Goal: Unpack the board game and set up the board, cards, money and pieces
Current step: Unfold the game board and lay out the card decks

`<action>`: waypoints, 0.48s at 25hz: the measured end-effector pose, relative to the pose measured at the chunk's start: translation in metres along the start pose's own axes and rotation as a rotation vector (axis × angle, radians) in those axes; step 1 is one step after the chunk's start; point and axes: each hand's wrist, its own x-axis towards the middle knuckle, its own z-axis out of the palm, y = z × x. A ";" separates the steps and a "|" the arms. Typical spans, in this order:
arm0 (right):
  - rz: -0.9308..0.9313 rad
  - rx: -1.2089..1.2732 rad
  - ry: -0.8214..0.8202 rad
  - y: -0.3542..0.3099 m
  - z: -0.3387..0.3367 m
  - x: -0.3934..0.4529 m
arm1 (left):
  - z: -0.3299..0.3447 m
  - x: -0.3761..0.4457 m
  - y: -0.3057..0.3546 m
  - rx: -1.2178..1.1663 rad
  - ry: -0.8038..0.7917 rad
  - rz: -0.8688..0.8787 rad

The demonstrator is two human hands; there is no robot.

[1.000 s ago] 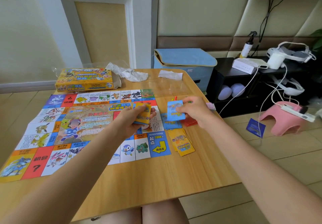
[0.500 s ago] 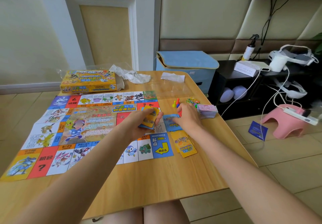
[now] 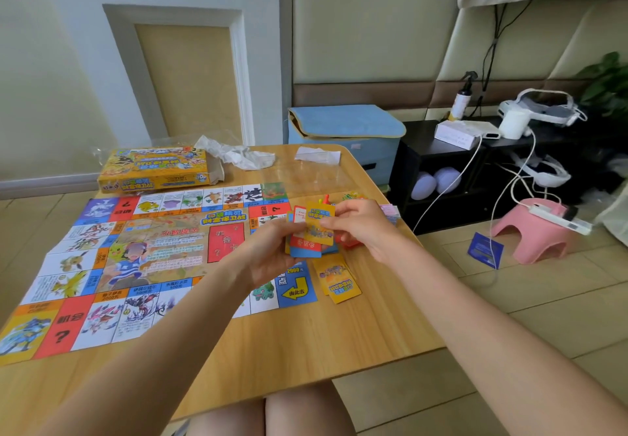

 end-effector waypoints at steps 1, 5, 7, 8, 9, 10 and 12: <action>-0.003 0.006 0.014 0.000 -0.002 -0.002 | 0.001 0.001 -0.002 0.031 0.021 0.013; -0.012 0.137 0.038 0.002 -0.008 -0.009 | 0.005 -0.002 -0.003 0.173 0.155 0.028; 0.019 0.171 -0.031 0.001 -0.013 -0.013 | 0.005 -0.007 -0.001 0.172 0.195 0.029; 0.040 0.162 -0.074 0.002 -0.015 -0.016 | 0.005 -0.008 -0.001 0.161 0.223 0.035; 0.067 0.109 -0.117 0.004 -0.016 -0.019 | 0.003 -0.007 -0.001 0.148 0.259 0.047; 0.097 0.007 -0.162 0.007 -0.016 -0.022 | 0.000 -0.006 -0.001 0.133 0.295 0.053; 0.115 -0.308 -0.207 0.016 -0.011 -0.029 | -0.004 -0.005 -0.002 0.123 0.334 0.045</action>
